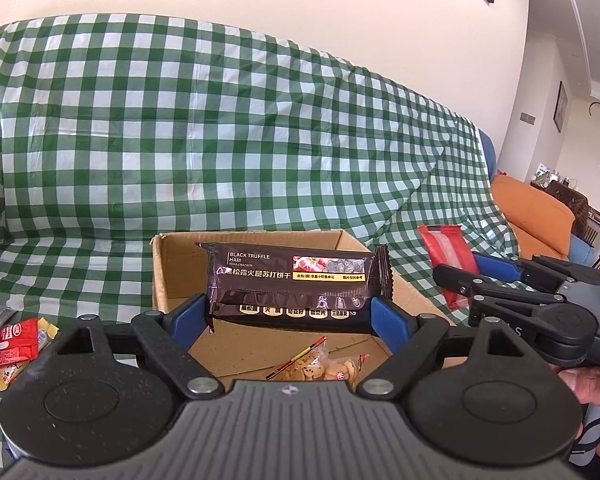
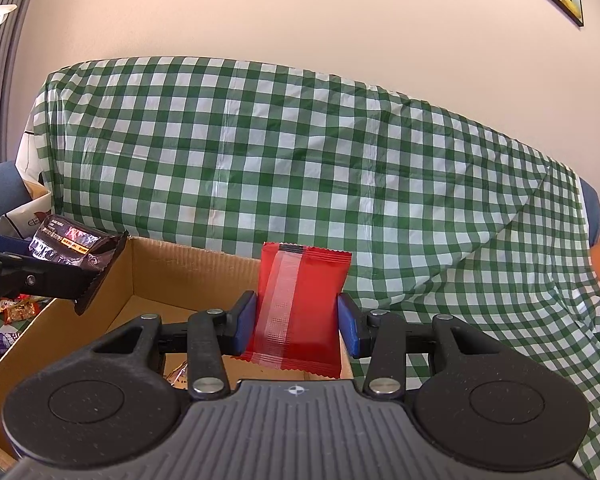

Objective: Organize snacks
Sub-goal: 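Carry the biscuit bar and red packet over the cardboard box with both tools, then open left tool to drop biscuit bar while right tool releases red packet into box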

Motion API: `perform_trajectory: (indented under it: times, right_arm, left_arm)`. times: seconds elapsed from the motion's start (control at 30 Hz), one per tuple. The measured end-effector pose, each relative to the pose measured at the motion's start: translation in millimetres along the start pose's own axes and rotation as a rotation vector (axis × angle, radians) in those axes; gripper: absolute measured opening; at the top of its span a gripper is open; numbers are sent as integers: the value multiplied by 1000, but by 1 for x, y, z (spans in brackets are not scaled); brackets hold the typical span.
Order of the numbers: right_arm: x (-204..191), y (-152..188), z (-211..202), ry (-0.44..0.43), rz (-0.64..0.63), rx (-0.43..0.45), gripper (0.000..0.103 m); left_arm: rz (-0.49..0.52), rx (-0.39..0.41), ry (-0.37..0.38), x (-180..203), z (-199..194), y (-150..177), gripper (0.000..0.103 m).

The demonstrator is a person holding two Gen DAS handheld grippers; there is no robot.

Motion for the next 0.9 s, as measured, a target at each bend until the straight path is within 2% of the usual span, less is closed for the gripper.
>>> perform_trajectory:
  times: [0.9]
  right_arm:
    - [-1,1,-1,9,-1,-1,45]
  left_arm:
    - [31,9,32,15,0,1,90]
Point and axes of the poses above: each gripper's, at about its wrist camera, not at the fingertips, and z roughly the way its jaws point, x to its right, y to its underside, the point moved 10 cm from there along z, roughly the way its jaws point, and after that the axes turned 1 degree about z, right-handed, at the moved point
